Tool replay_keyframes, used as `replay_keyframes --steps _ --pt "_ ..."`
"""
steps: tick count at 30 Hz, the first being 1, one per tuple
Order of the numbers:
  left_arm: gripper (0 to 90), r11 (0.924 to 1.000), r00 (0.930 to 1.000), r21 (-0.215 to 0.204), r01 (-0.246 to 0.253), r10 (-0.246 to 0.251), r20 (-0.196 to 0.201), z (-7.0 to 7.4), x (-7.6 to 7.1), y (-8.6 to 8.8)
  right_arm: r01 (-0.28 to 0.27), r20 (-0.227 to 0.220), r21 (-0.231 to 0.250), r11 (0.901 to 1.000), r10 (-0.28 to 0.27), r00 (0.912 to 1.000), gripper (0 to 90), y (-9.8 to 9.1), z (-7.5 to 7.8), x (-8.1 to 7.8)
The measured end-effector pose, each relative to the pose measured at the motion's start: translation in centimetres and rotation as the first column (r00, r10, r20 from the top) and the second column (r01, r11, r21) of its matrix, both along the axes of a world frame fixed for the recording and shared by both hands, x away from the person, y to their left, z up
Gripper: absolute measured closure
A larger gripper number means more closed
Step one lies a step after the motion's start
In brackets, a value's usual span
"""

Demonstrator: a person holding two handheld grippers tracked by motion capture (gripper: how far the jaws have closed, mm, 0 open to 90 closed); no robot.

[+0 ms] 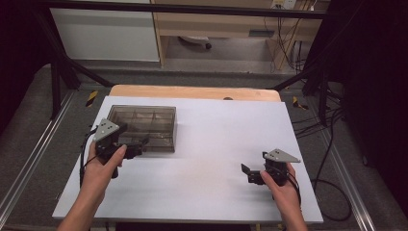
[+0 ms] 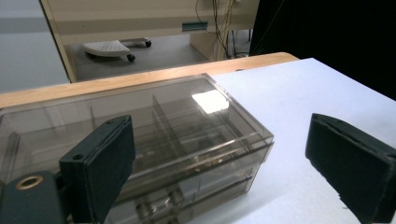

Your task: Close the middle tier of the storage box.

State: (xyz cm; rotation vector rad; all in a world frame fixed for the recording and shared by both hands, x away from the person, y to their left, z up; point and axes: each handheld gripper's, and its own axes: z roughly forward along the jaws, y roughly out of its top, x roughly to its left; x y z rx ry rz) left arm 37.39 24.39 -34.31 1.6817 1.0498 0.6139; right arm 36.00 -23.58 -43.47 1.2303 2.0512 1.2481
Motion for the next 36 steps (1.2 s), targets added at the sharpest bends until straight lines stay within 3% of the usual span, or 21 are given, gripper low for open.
replay_keyframes --steps 10,19,23,29,36 --pt "7.2 0.9981 0.9990 -0.045 -0.043 0.043 0.008 -1.0 -1.6 3.1 0.000 0.001 0.001 1.0000 0.000 1.0000 2.3 -0.1 0.0 0.0" --pt "7.2 0.9967 0.9971 -0.038 -0.072 0.073 0.023 -1.2 -3.0 5.6 0.005 -0.002 -0.004 1.0000 -0.005 1.0000 2.3 -0.1 0.0 0.0" --pt "7.1 0.9944 0.9955 -0.052 -0.092 0.093 0.019 -2.2 -3.5 6.6 0.005 0.001 -0.002 1.0000 -0.005 1.0000 2.3 -0.1 0.0 0.0" --pt "7.4 0.9952 0.9960 -0.042 -0.089 0.089 0.006 -3.9 -4.1 7.4 0.005 0.005 -0.003 1.0000 -0.005 1.0000 2.3 -0.2 0.0 -0.1" --pt "7.4 0.9942 0.9953 -0.045 -0.097 0.097 -0.001 -5.0 -4.4 8.0 0.014 0.008 0.002 0.9999 -0.014 0.9999 2.3 -0.5 0.1 -0.1"
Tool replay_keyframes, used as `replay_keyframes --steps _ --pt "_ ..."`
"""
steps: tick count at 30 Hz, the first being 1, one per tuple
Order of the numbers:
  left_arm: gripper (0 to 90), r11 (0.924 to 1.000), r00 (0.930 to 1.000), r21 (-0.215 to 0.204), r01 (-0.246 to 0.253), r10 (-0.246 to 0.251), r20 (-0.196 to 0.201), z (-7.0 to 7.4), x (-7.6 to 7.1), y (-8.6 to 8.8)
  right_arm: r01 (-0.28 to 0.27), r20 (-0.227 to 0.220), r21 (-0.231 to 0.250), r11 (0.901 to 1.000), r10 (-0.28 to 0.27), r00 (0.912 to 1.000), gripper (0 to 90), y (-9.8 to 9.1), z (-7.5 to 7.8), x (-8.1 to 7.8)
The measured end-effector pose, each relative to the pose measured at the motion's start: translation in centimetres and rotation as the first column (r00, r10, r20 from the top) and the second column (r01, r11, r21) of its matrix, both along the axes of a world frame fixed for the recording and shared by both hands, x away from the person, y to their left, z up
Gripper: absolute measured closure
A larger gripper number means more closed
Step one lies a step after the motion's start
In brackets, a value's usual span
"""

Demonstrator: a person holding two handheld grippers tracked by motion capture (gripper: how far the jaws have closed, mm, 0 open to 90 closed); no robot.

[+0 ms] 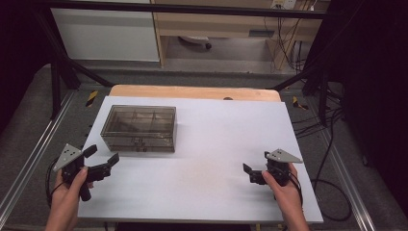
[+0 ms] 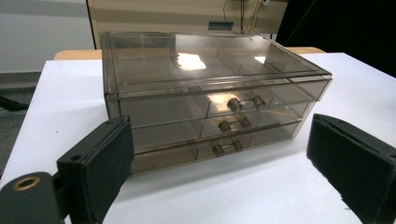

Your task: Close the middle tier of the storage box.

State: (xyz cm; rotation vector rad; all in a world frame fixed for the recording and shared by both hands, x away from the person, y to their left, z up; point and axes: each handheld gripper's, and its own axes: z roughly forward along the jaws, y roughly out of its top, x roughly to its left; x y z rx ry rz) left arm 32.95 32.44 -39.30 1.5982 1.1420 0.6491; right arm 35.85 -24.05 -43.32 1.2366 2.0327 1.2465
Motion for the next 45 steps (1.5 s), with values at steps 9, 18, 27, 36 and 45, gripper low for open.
replay_keyframes --steps 9,18,27,36,45 --pt "7.4 0.9996 0.9994 0.003 0.029 -0.029 -0.021 -0.8 -0.3 -0.8 0.001 0.000 0.001 1.0000 -0.001 1.0000 2.4 0.0 0.0 0.0" --pt "7.5 0.9969 0.9942 0.023 0.075 -0.073 -0.078 -2.5 -0.7 -2.7 -0.002 0.000 0.001 1.0000 0.002 1.0000 2.6 -0.1 0.0 0.0" --pt "7.6 0.9919 0.9897 0.062 0.111 -0.105 -0.097 -3.3 -0.7 -4.0 -0.001 0.000 0.000 1.0000 0.001 1.0000 2.6 -0.2 0.0 0.0" --pt "7.6 0.9889 0.9850 0.099 0.111 -0.096 -0.143 -4.2 -0.5 -3.9 -0.004 -0.006 -0.002 1.0000 0.004 1.0000 2.7 -0.1 0.0 0.0" --pt "7.7 0.9885 0.9844 0.116 0.098 -0.079 -0.157 -4.6 -0.4 -3.1 -0.003 -0.006 -0.002 1.0000 0.003 1.0000 2.6 -0.2 -0.1 0.0"
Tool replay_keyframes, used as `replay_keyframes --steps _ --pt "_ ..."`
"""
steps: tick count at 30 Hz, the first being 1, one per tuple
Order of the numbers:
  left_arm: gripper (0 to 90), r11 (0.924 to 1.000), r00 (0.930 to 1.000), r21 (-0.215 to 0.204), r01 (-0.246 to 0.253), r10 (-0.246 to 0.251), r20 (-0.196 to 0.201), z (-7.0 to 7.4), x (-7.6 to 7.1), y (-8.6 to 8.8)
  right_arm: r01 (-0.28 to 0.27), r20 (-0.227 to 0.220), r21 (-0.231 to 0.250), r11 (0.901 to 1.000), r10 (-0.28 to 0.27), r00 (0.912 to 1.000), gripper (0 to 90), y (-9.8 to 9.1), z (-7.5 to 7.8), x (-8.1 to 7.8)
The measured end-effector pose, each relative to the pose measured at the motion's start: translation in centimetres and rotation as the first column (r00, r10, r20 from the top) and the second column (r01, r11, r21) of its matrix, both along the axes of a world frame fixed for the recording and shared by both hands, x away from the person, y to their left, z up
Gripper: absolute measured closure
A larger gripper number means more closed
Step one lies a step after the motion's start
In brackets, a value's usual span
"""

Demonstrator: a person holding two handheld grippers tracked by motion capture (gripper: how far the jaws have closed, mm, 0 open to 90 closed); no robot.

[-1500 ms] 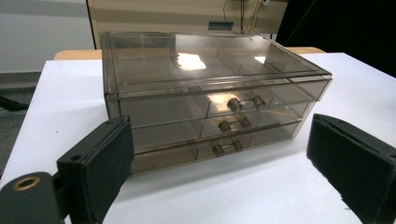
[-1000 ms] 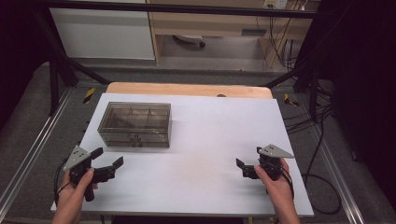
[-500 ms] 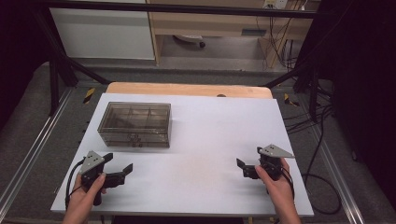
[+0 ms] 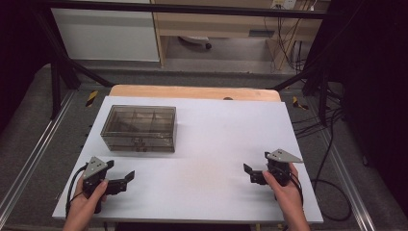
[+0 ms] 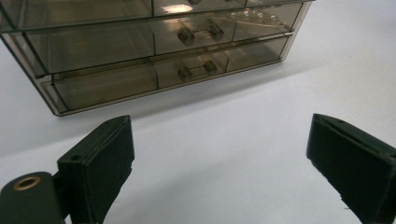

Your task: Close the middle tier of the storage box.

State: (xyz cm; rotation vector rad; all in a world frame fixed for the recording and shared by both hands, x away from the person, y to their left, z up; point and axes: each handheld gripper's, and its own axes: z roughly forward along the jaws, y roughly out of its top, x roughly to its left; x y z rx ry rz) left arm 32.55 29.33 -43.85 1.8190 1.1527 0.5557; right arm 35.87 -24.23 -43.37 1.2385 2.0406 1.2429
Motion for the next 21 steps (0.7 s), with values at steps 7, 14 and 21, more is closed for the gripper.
replay_keyframes --steps 7,14,21 --pt "7.7 0.9997 0.9999 0.020 -0.015 0.015 0.006 0.0 0.0 0.6 -0.002 -0.002 -0.005 1.0000 0.002 1.0000 2.8 0.0 0.0 0.0" --pt "7.7 0.9990 0.9993 0.027 -0.036 0.035 0.010 0.0 0.0 1.1 -0.002 -0.012 -0.005 1.0000 0.002 0.9999 4.8 -0.2 -0.1 0.0" --pt "7.9 0.9959 0.9982 0.067 -0.061 0.061 0.005 -0.1 0.1 1.5 0.025 -0.027 -0.016 0.9996 -0.025 0.9993 4.8 -1.1 -0.2 -0.2"
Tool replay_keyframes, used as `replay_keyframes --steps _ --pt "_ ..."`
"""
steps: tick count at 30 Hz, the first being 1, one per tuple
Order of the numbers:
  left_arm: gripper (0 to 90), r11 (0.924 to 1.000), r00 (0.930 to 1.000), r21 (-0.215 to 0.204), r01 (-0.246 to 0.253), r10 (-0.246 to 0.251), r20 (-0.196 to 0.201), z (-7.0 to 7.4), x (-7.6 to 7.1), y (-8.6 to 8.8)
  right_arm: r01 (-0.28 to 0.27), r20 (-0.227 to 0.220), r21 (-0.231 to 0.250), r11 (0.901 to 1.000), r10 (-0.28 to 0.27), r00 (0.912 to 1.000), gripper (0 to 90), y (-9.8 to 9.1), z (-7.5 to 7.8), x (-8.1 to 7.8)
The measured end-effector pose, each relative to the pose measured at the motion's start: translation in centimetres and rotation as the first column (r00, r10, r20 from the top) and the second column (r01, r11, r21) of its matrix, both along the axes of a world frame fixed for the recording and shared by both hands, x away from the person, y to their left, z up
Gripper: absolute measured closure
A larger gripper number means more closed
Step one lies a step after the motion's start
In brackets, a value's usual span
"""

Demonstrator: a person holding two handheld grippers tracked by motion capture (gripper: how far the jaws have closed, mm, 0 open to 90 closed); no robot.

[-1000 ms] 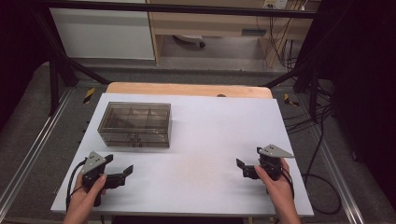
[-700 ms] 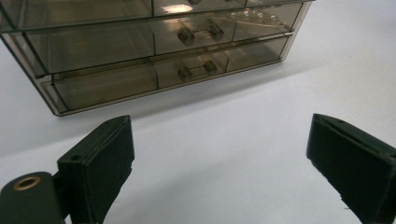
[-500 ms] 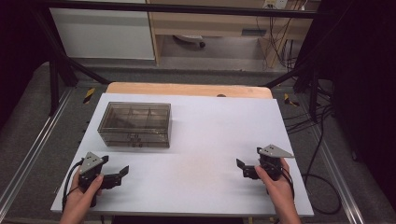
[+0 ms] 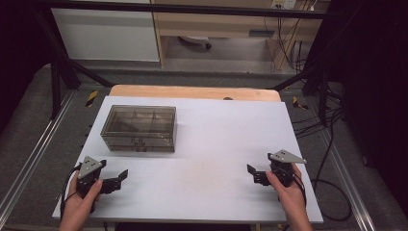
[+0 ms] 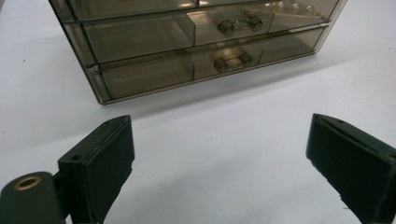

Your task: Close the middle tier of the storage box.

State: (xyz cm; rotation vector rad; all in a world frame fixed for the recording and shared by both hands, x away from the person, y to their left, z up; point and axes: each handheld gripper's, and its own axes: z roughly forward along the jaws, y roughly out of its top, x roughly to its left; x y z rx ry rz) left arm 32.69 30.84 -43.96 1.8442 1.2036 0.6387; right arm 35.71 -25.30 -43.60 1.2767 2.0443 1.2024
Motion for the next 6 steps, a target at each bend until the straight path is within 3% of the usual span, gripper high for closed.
replay_keyframes --steps 6 --pt "8.1 0.9998 1.0000 0.017 -0.006 0.006 0.002 0.09 -0.22 -0.16 0.041 0.003 -0.019 0.9990 -0.041 0.9991 4.7 -1.00 -0.11 -0.01"
